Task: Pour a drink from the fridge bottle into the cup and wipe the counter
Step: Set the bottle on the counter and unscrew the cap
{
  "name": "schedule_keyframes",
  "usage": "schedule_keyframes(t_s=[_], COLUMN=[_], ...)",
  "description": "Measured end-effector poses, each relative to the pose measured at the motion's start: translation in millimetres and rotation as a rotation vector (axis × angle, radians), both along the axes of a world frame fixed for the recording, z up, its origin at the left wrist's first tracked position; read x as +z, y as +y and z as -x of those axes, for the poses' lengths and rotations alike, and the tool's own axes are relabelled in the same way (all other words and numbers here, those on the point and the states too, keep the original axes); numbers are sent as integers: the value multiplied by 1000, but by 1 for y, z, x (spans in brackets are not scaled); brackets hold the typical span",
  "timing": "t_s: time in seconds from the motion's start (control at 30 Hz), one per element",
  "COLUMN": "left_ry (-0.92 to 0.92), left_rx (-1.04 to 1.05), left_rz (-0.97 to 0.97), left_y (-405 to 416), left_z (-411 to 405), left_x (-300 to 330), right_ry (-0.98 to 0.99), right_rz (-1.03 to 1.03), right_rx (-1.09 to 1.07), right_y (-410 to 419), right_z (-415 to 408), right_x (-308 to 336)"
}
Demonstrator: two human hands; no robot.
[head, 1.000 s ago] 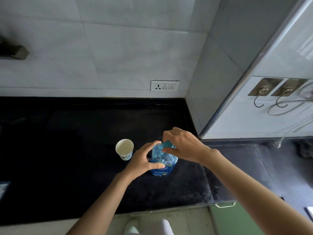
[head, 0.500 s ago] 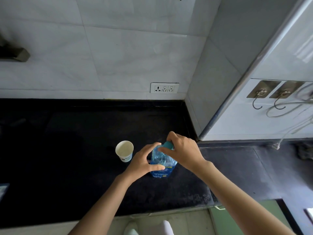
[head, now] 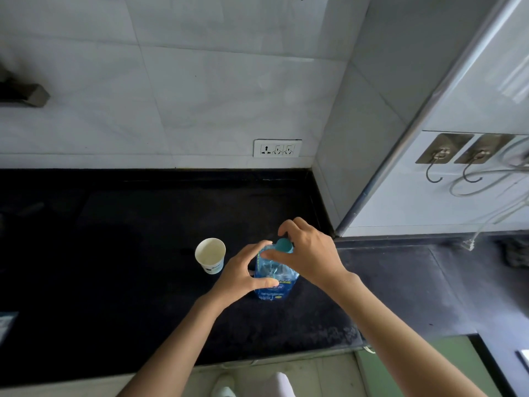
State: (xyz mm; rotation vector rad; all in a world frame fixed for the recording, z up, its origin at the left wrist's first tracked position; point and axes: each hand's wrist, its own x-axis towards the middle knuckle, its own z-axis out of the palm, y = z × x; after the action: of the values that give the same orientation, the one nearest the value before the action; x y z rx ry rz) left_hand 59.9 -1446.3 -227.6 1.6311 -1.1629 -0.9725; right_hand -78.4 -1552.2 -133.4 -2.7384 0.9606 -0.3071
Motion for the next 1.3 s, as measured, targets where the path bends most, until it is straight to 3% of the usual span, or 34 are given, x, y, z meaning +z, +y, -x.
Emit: schedule_keyframes(t_s=[0.1,0.23,0.33,0.43,0.5,0.73,0.9,1.0,1.17,1.3], left_ry=[10,29,27,22,25,6,13,12,9,22], left_rx=[-5,3,-1,-6,-9,-5,-10,-17,-21,-30], left_rz=[-7,-14,-8,-9,-9,-5,3,-3,8,10], left_y=[0,0,0,1,1,0,-1,-1,-1,-1], left_z=[1,1,1,0,0,1,0,0,-1,-2], left_x=[0,-3,-4,-2,-2,-3,-5,-5,-7,-7], right_ry=[-42,-73,-132,-63,-76,-95,-95,-95,-264,-455], right_rz=[-21,-204,-306,-152,-98,-284,-70,-80,-181,-295], right_rx=[67,181,55,-139,-107,134,22,6,84,1], right_y=[2,-3,-1,1,2,-4,0,0,-3,-13], right_z=[-2,4,7,5,3,4,4,4,12,30], right_x=[-7,-6,-7,-6,-5,3,-5,-3,2,5])
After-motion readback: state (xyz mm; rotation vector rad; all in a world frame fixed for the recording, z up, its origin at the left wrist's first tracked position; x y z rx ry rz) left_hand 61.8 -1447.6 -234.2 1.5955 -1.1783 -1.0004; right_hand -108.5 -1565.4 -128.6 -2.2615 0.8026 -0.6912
